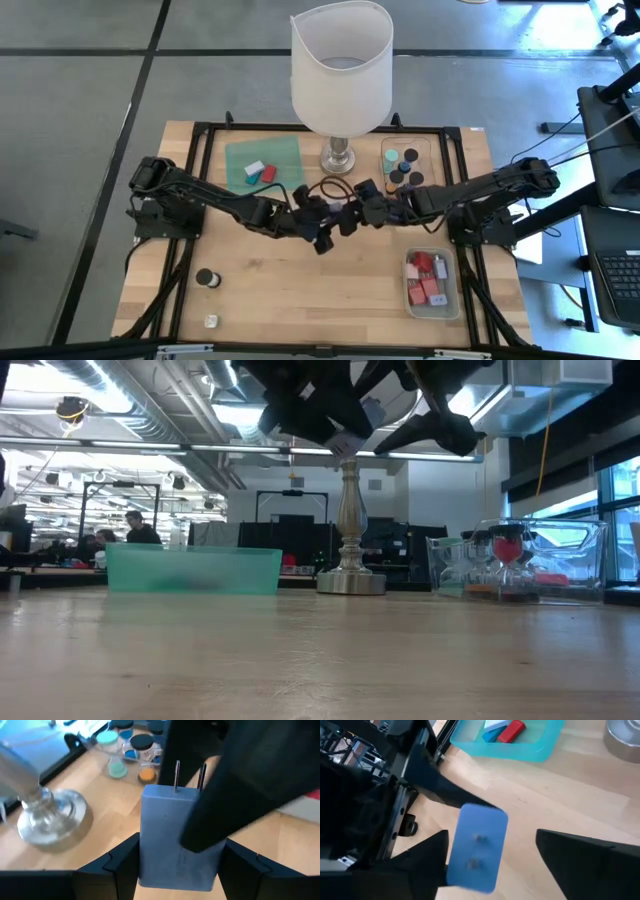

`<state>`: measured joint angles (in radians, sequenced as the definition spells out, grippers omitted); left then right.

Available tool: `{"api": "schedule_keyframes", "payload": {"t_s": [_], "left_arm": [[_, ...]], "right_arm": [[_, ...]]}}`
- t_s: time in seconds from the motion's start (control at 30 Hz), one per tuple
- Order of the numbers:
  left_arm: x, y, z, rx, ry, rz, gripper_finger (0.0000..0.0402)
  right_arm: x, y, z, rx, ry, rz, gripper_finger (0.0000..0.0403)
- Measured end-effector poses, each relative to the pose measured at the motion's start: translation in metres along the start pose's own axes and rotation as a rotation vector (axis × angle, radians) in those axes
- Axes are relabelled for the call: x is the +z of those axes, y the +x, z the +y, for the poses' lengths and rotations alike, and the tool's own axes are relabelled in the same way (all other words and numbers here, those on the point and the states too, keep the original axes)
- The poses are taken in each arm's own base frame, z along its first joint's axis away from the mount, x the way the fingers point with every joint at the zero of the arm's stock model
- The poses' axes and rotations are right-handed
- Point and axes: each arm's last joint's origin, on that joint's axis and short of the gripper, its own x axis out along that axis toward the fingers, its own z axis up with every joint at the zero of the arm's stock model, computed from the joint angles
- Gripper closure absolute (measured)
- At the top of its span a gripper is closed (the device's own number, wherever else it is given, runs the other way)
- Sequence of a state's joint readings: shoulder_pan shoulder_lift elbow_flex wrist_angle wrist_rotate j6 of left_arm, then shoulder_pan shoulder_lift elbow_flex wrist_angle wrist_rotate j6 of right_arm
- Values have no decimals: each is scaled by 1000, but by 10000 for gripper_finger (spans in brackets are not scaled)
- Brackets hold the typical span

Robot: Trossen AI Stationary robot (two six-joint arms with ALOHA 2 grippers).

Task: Pick & Place Office items
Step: Put the violet charger adapter into the gray bin

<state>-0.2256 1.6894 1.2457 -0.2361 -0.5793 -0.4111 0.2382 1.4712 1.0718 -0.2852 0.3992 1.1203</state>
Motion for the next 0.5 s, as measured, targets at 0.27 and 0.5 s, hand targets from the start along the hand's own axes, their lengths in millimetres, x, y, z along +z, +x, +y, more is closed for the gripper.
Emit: {"api": "schedule_keyframes", "payload": {"t_s": [0.27, 0.5], "left_arm": [[6, 0, -2, -14, 137, -62, 189], [7, 1, -2, 1, 174, -74, 178]], "right_arm": [[1, 4, -1, 21, -1, 50, 183], [1, 6, 0, 27, 13, 56, 269]]}}
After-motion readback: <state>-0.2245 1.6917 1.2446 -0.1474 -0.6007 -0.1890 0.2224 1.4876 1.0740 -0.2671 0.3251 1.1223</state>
